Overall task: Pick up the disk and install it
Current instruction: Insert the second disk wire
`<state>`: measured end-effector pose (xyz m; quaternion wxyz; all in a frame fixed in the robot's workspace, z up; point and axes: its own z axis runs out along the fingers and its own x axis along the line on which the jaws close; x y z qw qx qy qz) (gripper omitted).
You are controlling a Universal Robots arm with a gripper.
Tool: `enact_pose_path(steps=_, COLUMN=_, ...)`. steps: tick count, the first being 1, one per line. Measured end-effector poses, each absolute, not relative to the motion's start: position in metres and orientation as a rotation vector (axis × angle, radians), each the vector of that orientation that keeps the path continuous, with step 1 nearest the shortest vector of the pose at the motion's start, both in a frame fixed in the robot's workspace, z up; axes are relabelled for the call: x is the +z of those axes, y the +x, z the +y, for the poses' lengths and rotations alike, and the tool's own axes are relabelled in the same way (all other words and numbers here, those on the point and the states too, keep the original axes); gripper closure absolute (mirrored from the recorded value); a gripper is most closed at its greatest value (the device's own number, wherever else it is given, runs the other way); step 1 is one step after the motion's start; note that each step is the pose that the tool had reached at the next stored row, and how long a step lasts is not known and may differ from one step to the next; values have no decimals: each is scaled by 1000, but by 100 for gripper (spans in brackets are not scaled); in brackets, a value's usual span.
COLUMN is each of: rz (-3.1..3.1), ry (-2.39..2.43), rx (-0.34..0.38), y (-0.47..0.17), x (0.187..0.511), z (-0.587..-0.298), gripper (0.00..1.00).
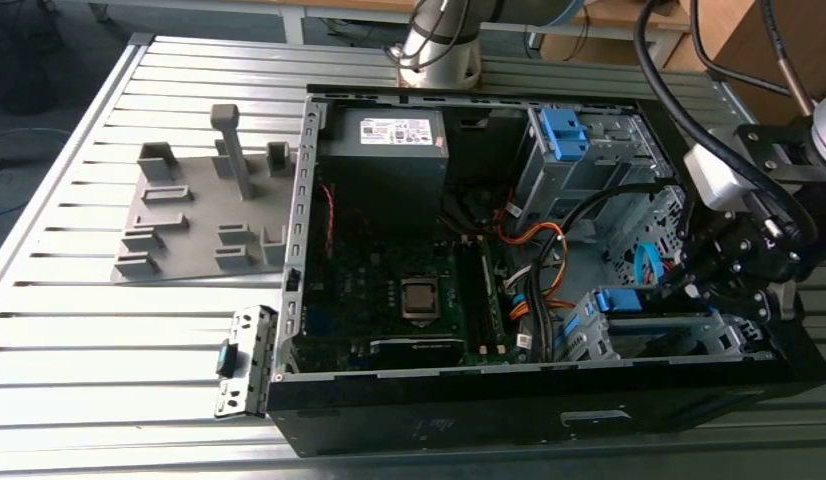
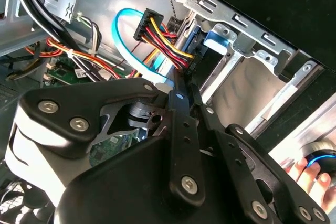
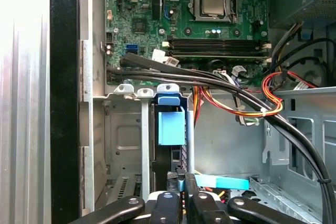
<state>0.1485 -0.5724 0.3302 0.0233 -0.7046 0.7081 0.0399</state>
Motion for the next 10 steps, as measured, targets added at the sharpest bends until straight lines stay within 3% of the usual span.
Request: enact_pose_path(steps=10, rz=2191, ry=-2180, rx=125, y=149, x=327, z=-573, gripper=83)
